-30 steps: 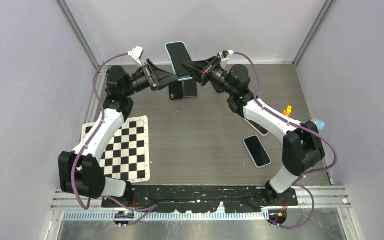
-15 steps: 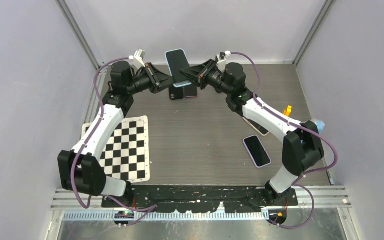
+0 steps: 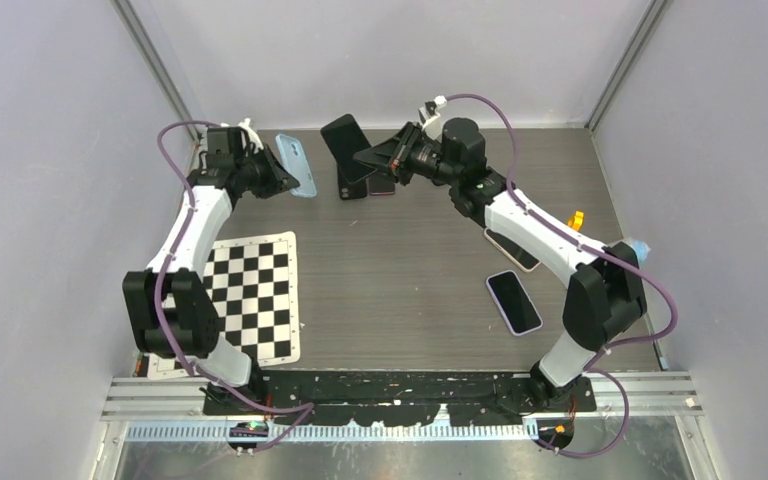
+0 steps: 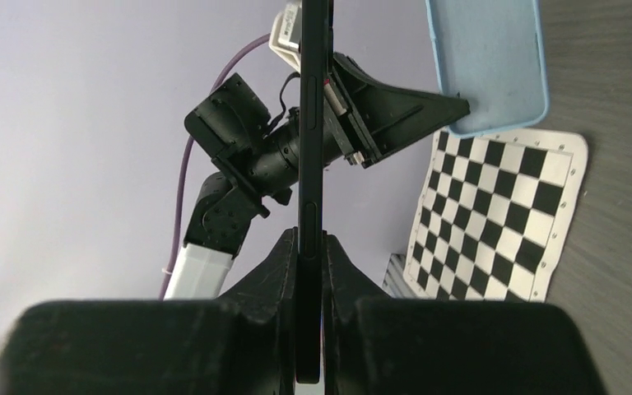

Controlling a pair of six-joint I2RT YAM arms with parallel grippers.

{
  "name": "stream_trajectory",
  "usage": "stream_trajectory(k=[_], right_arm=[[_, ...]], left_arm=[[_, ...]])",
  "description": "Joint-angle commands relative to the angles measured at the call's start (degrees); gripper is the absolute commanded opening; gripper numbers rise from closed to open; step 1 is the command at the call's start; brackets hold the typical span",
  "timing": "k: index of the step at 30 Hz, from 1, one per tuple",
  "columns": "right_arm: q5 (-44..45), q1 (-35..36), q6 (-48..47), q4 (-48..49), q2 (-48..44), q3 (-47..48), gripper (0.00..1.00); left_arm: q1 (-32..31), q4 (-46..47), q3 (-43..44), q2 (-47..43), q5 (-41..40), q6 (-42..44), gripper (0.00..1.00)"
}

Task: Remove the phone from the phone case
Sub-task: Place the phone case at the center of the board.

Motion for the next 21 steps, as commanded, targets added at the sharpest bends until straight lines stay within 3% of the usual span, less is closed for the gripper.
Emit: stream_trajectory(k=[1,11,16,21], right_arm=[[8.08,0.70,-6.52,7.96,3.84,1.68,0.01],[24.27,6.22,-16.84,6.39,28.21,18.99,0.01],[27.59,8.71,-18.61,4.25,41.15,31.33,0.01],[28.96,9.97,-19.79,2.54,48.34,37.00,0.01]], left_arm=[[2.67,-4.30,5.47,4.09,-0.76,8.77,0.00],[9.61,-1.40,10.36,18.71,7.33,10.99,0.00],[9.94,-5.31,18.78,28.03,11.00,12.51,0.00],[10.25,-8.78,22.08,32.91,10.75,13.54,0.00]])
